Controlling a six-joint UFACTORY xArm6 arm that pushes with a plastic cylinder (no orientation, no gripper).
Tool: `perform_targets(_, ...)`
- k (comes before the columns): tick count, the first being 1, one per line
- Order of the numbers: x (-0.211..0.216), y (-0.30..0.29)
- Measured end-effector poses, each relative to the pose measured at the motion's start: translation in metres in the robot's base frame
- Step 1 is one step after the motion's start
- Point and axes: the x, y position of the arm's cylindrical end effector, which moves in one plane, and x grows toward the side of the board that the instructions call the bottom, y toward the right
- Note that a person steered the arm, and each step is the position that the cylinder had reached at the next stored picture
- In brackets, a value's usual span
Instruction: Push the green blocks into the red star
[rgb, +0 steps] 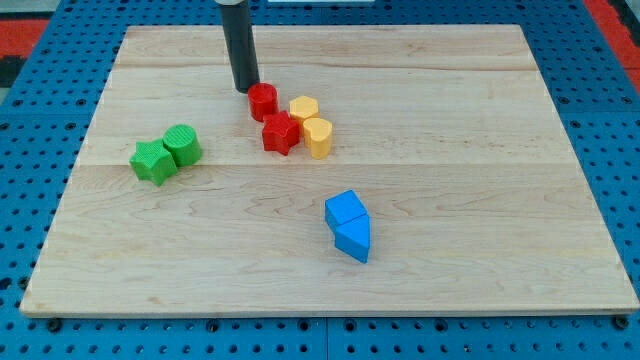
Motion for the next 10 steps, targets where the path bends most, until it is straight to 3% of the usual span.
perform_targets(2,0.015,-0.017)
perform_targets(4,0.083,-0.141)
perform_targets(5,0.128,-0.137)
perform_targets(8,0.109,-0.062)
perform_targets(10,0.089,-0.086)
